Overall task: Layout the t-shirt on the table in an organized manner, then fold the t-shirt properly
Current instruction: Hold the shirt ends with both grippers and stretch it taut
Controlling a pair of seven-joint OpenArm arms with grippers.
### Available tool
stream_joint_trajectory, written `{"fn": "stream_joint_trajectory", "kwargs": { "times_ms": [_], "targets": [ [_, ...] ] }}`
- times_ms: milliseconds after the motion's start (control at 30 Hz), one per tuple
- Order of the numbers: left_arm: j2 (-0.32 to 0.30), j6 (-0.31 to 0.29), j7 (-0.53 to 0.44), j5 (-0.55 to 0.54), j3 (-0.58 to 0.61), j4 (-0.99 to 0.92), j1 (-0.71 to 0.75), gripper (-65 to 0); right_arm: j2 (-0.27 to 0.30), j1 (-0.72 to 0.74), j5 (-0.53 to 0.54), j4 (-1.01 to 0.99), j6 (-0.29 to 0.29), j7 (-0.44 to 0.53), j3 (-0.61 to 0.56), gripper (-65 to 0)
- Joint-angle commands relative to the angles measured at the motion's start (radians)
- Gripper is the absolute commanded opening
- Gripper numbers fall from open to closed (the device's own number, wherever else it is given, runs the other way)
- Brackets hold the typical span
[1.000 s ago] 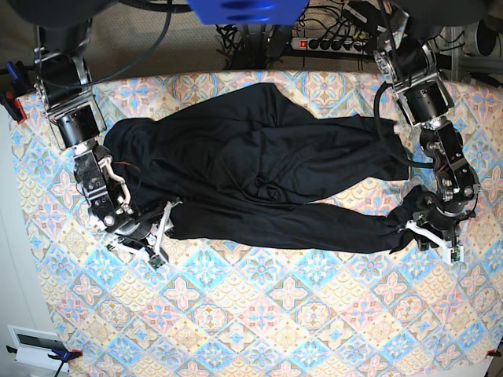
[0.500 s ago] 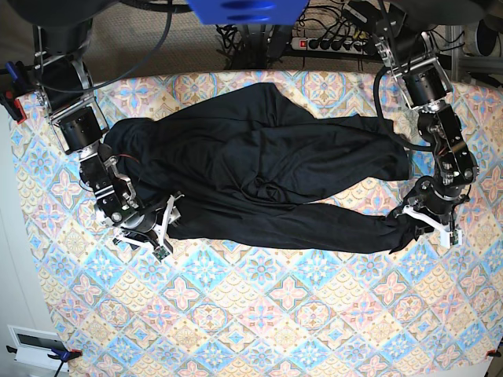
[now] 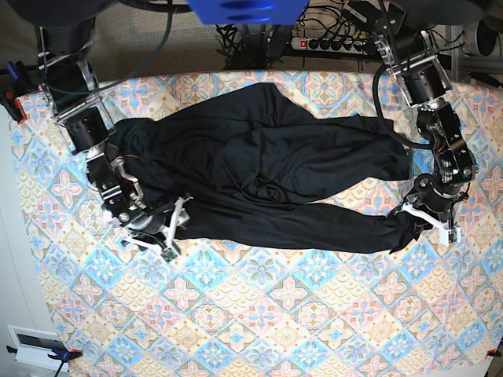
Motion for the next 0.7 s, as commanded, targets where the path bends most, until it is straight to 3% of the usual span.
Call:
{"fn": "stream_joint_trajectory", "kwargs": {
  "times_ms": [0,167,333,433,667],
  "targets": [
    [-0.015,-0.001,-0.025,-0.011,-0.002,0.023,-0.008,-48.8,0.002,0.034,0.005,0.008,0.004,0.029,0.008,-29.1],
    [-0.014,-0.001,-0.027,-0.011,-0.002,0.025,-0.002,-48.8,-0.037,0.034,0.005,-0.058,0.006,0.031,0.008,-29.1],
    [0.003,-0.003,-0.025,-0.038,-0.002,0.025,-0.002,-48.8,-0.101,0.034,0.005,-0.158,0.107,0.043,0.01,-29.3],
    [0.004,-0.003,-0.025,-0.052,-0.002,0.025,0.0,-48.8,-0.104,0.034,0.002,-0.207,0.113,0.073,0.01,-31.0],
    [0.004,-0.003,-0.024,-0.051,-0.002,0.025,0.0,-48.8,-0.089,0.043,-0.001,-0.308,0.113,0.143,0.01,-57.8]
  ]
}}
